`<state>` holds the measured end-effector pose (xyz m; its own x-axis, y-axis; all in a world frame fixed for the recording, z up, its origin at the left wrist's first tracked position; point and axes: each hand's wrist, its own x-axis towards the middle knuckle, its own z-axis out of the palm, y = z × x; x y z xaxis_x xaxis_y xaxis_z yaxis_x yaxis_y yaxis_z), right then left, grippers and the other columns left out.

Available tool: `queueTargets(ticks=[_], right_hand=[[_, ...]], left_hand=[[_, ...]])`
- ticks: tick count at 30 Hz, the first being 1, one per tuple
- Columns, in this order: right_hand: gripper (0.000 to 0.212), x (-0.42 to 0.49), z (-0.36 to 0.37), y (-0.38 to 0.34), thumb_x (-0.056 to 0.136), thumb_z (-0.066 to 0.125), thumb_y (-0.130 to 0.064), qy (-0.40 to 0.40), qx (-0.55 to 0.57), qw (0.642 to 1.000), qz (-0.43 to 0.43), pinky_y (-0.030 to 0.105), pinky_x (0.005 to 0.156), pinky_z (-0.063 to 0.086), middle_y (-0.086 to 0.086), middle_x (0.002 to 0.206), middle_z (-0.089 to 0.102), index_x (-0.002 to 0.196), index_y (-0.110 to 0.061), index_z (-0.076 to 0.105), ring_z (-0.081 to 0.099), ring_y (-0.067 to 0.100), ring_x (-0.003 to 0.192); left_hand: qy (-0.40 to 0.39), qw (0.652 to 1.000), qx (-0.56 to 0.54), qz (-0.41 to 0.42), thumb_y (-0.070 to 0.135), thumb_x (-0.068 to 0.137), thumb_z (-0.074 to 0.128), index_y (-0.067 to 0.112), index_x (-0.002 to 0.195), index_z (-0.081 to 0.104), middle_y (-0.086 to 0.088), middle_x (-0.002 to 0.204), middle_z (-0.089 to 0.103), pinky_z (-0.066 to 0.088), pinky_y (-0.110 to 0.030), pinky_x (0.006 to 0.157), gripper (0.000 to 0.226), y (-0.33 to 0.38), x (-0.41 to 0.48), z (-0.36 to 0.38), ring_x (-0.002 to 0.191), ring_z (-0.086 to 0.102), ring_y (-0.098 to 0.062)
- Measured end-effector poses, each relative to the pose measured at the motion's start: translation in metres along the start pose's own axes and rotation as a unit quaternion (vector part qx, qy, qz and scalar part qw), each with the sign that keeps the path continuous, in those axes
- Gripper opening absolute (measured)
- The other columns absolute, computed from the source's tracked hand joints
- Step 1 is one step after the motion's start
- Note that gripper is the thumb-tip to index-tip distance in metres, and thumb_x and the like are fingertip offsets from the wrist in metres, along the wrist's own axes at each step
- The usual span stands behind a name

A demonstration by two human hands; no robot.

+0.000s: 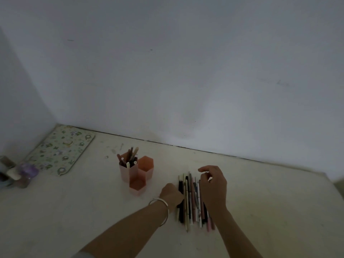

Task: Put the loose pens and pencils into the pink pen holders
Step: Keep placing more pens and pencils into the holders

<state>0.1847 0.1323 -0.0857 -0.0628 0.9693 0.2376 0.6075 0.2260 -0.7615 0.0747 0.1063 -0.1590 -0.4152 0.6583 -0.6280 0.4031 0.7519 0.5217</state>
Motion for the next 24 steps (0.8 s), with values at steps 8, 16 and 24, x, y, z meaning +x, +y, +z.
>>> queueTargets(ticks=[8, 16, 24], right_hand=[[0.015, 0.004, 0.022, 0.012, 0.09, 0.054, -0.01, -0.116, -0.088, 0.987, 0.062, 0.016, 0.06, 0.047, -0.013, 0.075, 0.06, 0.083, -0.021, 0.063, 0.057, 0.002, 0.066], [0.021, -0.027, 0.072, 0.027, 0.097, 0.042, -0.017, -0.231, -0.303, 0.924, 0.022, 0.025, 0.082, 0.048, 0.001, 0.11, 0.064, 0.113, -0.013, 0.056, 0.062, 0.018, 0.102], [0.049, -0.008, 0.064, -0.025, 0.086, 0.054, -0.007, -0.133, -0.133, 0.981, 0.055, 0.033, 0.066, 0.048, 0.012, 0.096, 0.066, 0.133, -0.006, 0.04, 0.065, 0.031, 0.083]], left_hand=[[0.1, 0.974, -0.13, 0.159, 0.032, 0.089, 0.065, 0.015, 0.092, 0.06, -0.001, 0.091, 0.067, 0.052, -0.03, 0.075, 0.018, 0.014, -0.036, -0.079, 0.08, 0.063, -0.016], [0.199, 0.907, -0.273, 0.25, 0.024, 0.087, 0.068, 0.02, 0.085, 0.061, 0.009, 0.072, 0.065, 0.046, -0.017, 0.055, 0.009, 0.017, -0.079, -0.176, 0.055, 0.059, 0.0], [0.329, 0.858, -0.296, 0.261, 0.013, 0.083, 0.066, 0.018, 0.084, 0.063, 0.01, 0.06, 0.062, 0.036, -0.008, 0.041, 0.006, -0.02, -0.069, -0.245, 0.043, 0.052, 0.004]])
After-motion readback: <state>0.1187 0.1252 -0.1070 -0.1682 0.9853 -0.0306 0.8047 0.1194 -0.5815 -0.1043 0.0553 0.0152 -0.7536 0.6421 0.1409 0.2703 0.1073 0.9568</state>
